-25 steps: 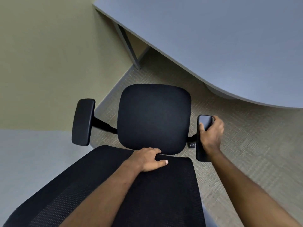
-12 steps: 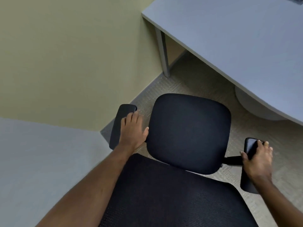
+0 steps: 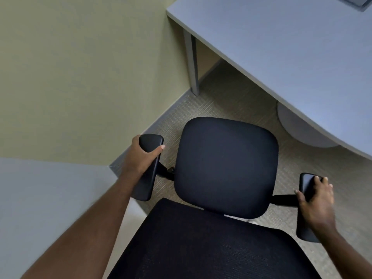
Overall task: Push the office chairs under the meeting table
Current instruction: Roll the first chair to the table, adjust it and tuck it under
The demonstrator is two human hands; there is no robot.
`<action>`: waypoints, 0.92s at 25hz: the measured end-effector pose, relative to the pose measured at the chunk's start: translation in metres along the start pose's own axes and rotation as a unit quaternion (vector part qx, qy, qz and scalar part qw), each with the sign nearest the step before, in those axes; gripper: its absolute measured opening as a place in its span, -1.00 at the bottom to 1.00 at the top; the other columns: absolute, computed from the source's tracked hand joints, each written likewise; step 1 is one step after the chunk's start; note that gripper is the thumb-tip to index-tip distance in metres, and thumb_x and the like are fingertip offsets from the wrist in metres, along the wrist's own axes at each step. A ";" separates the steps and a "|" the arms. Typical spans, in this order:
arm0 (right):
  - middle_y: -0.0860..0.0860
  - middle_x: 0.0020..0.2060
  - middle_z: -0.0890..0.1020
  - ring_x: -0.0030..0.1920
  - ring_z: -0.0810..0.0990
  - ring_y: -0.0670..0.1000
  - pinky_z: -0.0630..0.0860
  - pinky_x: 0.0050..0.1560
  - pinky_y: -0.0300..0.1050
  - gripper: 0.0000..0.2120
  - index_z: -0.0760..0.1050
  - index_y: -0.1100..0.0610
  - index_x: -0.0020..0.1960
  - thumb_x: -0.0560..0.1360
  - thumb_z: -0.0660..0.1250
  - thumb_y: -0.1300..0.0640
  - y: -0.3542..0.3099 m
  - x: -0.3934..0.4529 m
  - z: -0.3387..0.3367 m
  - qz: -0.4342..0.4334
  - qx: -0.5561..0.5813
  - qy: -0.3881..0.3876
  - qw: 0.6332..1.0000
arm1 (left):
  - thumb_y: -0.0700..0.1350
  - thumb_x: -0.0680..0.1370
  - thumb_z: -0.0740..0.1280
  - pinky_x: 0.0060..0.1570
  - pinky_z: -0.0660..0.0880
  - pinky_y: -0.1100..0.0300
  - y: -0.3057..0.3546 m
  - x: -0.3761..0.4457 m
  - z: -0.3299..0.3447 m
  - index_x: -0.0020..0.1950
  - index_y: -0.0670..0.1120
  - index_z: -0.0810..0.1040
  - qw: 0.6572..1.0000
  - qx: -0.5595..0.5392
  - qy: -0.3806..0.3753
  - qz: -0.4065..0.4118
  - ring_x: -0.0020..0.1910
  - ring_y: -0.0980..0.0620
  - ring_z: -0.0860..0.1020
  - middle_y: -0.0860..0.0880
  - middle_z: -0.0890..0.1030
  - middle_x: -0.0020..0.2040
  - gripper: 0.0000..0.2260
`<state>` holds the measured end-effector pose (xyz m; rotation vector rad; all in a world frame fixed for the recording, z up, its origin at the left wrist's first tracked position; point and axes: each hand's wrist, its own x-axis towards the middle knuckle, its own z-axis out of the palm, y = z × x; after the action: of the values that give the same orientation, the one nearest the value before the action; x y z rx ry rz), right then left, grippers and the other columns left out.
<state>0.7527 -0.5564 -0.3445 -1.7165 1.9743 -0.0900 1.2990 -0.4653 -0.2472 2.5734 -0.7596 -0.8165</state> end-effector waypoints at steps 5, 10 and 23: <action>0.20 0.69 0.12 0.68 0.04 0.27 0.07 0.64 0.25 -0.25 0.16 0.22 0.66 0.61 0.45 0.08 -0.003 -0.002 -0.002 0.019 0.005 -0.004 1.000 | 0.29 0.27 0.63 -0.19 0.56 0.16 -0.006 0.014 -0.010 0.05 0.01 0.67 0.973 -0.199 -0.074 -0.088 -0.11 0.00 0.68 -0.03 0.74 0.01 -0.48; 0.26 0.67 0.12 0.67 0.02 0.32 0.07 0.65 0.29 -0.30 0.15 0.26 0.63 0.63 0.41 0.15 -0.015 -0.005 -0.001 0.022 -0.016 -0.003 1.000 | 0.28 0.13 0.64 -0.13 0.61 0.07 -0.008 0.021 -0.013 0.06 -0.19 0.70 0.948 -0.254 -0.123 -0.147 -0.16 -0.12 0.70 -0.13 0.76 -0.10 -0.30; 0.02 0.69 0.17 0.69 0.09 -0.01 0.01 0.64 -0.17 -0.30 0.17 0.09 0.69 0.66 0.32 -0.12 -0.221 -0.074 0.064 -0.187 0.091 -0.232 0.950 | 0.43 0.17 0.51 -0.20 0.53 0.12 -0.001 0.020 -0.012 -0.02 -0.16 0.62 0.948 -0.247 -0.121 -0.160 -0.12 -0.10 0.67 -0.12 0.70 -0.08 -0.29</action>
<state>0.9848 -0.5124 -0.2917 -1.7721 1.2541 0.0032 1.3207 -0.4741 -0.2465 2.1826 -0.1536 -1.2567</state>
